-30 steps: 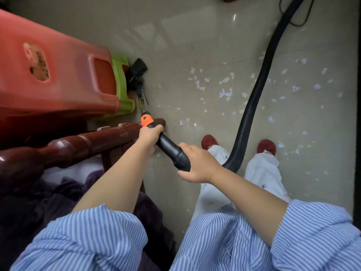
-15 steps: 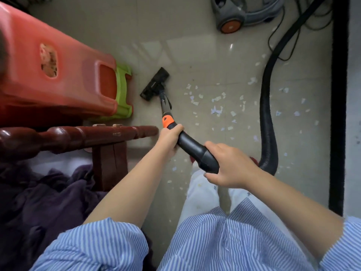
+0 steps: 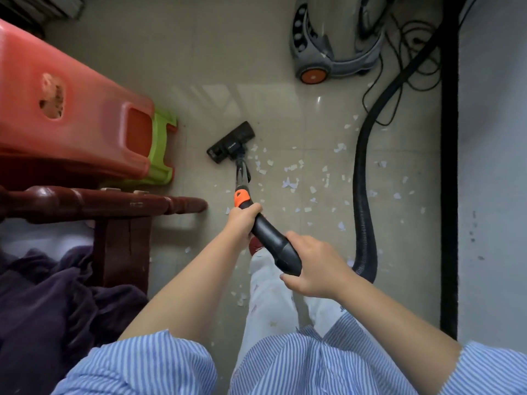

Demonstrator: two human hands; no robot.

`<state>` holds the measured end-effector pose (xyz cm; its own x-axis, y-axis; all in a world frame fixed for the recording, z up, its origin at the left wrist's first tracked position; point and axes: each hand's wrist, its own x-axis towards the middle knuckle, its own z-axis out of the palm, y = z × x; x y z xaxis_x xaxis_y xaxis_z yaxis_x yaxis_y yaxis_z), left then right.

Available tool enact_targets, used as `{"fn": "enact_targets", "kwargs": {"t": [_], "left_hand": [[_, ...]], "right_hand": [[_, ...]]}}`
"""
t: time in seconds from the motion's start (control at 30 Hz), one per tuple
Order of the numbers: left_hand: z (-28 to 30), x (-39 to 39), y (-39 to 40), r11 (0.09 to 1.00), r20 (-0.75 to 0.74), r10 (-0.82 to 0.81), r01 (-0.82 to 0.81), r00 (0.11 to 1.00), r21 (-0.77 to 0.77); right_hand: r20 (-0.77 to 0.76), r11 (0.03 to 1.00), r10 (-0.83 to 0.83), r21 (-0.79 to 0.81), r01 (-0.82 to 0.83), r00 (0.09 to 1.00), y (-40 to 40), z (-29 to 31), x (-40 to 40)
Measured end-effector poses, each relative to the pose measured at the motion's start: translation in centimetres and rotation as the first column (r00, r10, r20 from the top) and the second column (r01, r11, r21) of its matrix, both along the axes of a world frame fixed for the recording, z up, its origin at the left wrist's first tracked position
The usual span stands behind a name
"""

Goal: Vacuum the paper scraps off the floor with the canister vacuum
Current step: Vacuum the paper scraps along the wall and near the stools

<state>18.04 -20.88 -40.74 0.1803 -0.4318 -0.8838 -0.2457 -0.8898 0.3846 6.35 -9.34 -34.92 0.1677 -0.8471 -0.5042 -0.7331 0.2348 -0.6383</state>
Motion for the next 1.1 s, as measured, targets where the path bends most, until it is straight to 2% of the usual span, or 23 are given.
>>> {"fn": "enact_targets", "kwargs": {"t": [0.1, 0.23, 0.47, 0.67, 0.97, 1.1], "left_hand": [[-0.1, -1.0, -0.4, 1.0, -0.007, 0.013, -0.013, 1.0, -0.007], [-0.5, -1.6, -0.9, 0.998, -0.03, -0.023, 0.025, 0.999, 0.058], [-1.6, -0.5, -6.5, 0.998, 0.012, -0.02, 0.019, 1.0, 0.056], [-0.8, 1.9, -16.1, 0.999, -0.038, -0.001, 0.002, 0.999, 0.035], [2.4, 9.0, -33.1, 0.999, -0.033, -0.035, 0.036, 0.999, 0.02], [2.9, 10.3, -39.1, 1.0, -0.115, 0.006, -0.005, 0.993, 0.012]], "right_hand": [[0.015, 1.0, -0.01, -0.009, 0.011, 1.0, -0.5, -0.6, -1.1], [-0.024, 1.0, 0.025, 0.017, -0.025, 0.999, -0.9, -1.8, -1.5], [-0.072, 1.0, 0.016, 0.007, -0.015, 0.997, -6.0, -3.3, 0.4], [-0.147, 0.999, -0.001, -0.039, -0.004, 0.989, -16.2, -2.4, 3.2], [-0.112, 0.999, 0.003, -0.044, -0.008, 0.994, -34.6, -1.1, 10.1], [-0.12, 0.998, 0.012, -0.052, -0.018, 0.993, -41.3, -0.9, 10.6]]}}
